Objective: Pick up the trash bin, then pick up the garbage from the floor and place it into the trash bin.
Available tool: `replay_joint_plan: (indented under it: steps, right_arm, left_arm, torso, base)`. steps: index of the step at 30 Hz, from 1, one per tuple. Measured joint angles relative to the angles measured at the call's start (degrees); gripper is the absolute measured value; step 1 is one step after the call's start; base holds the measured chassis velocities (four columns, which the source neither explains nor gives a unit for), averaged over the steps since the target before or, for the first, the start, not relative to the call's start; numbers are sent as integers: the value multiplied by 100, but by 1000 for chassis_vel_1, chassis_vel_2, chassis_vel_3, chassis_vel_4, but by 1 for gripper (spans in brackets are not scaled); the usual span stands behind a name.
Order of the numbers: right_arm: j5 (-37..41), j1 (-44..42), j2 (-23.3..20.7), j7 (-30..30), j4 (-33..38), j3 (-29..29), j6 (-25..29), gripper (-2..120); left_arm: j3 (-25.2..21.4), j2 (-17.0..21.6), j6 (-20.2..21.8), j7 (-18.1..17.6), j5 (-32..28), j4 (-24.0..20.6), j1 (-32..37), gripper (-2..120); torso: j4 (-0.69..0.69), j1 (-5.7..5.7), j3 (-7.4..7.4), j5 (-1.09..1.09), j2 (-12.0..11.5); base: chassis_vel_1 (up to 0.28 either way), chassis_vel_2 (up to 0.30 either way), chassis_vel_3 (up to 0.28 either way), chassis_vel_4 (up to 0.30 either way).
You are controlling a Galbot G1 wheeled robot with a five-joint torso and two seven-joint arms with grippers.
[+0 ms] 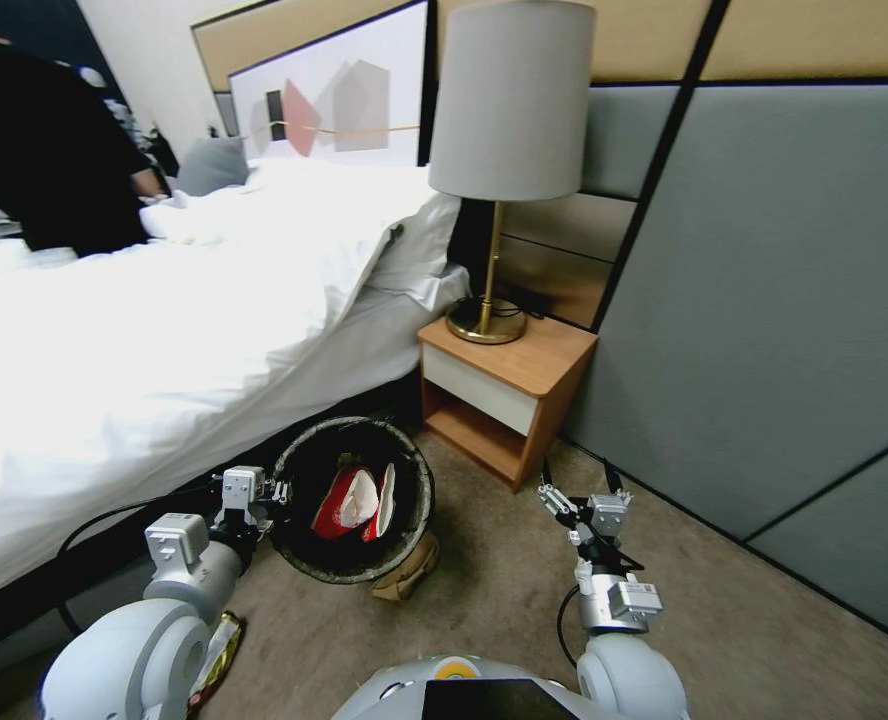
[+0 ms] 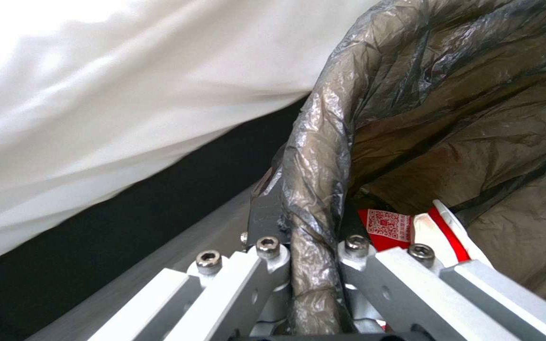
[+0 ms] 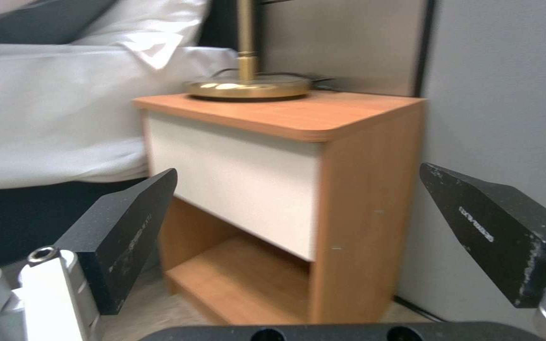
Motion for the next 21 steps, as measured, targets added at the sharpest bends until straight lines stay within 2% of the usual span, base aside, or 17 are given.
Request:
replay_joint_plan:
  steps: [21]
  right_arm:
    - [-13,-43,-25,17,-63,-73,-58,100]
  left_arm:
    - [-80,52,-12,20,-51,54,-23,1]
  torso:
    - [0,0,0,0,0]
  base:
    - [76,64,67,69]
